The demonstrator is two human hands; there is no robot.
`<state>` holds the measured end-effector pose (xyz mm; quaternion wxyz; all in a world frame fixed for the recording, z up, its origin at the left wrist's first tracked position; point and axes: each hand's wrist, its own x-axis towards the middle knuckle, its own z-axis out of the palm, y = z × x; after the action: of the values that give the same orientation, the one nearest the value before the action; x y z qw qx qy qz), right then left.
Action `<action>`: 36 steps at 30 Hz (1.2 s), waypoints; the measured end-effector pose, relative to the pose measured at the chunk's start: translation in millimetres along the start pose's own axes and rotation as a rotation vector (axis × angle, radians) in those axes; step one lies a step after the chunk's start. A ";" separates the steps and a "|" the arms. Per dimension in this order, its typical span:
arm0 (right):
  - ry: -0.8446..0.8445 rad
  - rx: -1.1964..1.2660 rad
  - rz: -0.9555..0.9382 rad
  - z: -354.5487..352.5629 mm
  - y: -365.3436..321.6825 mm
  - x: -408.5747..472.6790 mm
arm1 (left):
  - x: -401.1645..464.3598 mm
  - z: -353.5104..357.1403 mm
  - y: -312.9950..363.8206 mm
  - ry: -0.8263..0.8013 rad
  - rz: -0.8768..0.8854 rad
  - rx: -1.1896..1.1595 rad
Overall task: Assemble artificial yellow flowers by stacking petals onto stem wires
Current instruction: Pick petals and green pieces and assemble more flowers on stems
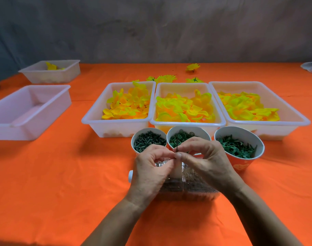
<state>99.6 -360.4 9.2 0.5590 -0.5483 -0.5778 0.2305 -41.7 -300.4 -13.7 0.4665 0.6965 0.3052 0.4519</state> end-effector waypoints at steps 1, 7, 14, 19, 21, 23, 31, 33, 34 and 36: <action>-0.004 0.021 0.010 -0.3 0.6 -0.6 | -0.4 0.6 -0.5 -0.006 -0.009 -0.010; 0.070 -0.064 -0.037 6.1 8.9 -3.5 | -1.9 3.0 -0.8 0.022 -0.041 -0.039; 0.088 -0.173 -0.088 7.6 9.2 -4.0 | -3.1 3.0 2.5 0.038 -0.055 -0.023; 0.032 0.217 0.138 -8.6 1.4 -3.7 | -3.5 3.4 5.9 0.031 -0.103 -0.019; 0.035 0.189 0.118 -12.8 -1.8 -3.1 | -4.7 2.1 6.4 0.016 -0.103 -0.023; -0.005 0.059 0.080 -9.5 -5.3 -2.3 | -5.7 1.7 6.6 0.014 -0.106 -0.024; 0.019 0.013 0.031 -1.9 -17.0 8.5 | -6.4 4.0 7.4 0.059 -0.167 -0.030; 0.015 0.004 0.031 -1.8 -18.2 9.5 | -6.9 3.6 6.8 0.065 -0.171 -0.033; 0.013 0.005 0.024 -1.4 -18.3 9.7 | -7.1 3.3 6.7 0.066 -0.169 -0.036; 0.006 0.022 0.011 -1.4 -18.5 10.0 | -7.1 3.2 7.1 0.063 -0.163 -0.047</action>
<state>96.1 -357.4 29.8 0.5654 -0.5458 -0.5706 0.2385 -41.6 -310.3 -10.1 0.5080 0.6435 0.3650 0.4411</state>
